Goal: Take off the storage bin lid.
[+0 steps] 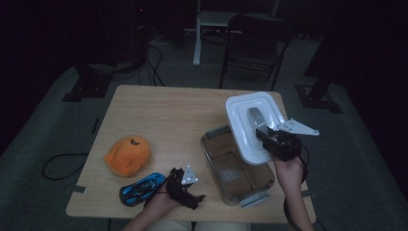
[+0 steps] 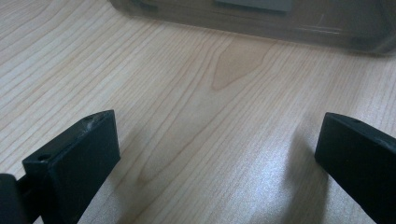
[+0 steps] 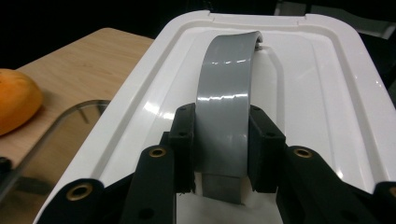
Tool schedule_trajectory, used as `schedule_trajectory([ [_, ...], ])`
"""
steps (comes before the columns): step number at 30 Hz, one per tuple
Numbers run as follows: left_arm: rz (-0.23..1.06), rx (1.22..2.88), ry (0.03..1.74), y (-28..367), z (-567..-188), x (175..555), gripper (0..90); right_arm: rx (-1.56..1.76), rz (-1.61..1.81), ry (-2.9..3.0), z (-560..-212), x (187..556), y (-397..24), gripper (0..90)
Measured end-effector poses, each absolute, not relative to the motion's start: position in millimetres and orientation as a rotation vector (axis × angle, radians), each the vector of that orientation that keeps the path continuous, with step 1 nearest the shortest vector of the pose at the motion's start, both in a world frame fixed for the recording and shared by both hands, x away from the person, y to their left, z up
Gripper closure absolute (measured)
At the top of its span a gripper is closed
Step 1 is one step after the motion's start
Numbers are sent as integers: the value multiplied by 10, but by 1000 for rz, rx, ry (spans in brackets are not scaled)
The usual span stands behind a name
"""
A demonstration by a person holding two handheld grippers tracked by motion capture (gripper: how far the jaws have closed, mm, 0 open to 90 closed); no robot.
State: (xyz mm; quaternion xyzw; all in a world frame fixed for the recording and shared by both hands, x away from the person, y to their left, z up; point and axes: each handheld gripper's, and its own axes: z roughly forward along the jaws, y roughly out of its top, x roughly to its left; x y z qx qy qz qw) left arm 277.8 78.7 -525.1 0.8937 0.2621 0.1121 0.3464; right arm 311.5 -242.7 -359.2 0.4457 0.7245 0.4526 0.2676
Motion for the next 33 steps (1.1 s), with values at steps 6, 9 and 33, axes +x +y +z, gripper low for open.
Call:
schedule_trajectory([
  [6, 291, 2319, 680, 787, -5251, 2778, 4, 1247, 1190, 1921, -3656, 3289, -2583, 676],
  [9, 293, 2323, 676, 788, -5251, 2779, 4, 1266, 1165, 1912, -3707, 3372, -2651, 676],
  [33, 291, 2323, 677, 789, -5251, 2778, 4, 1470, 1079, 1882, -4389, 3785, -3076, 675],
])
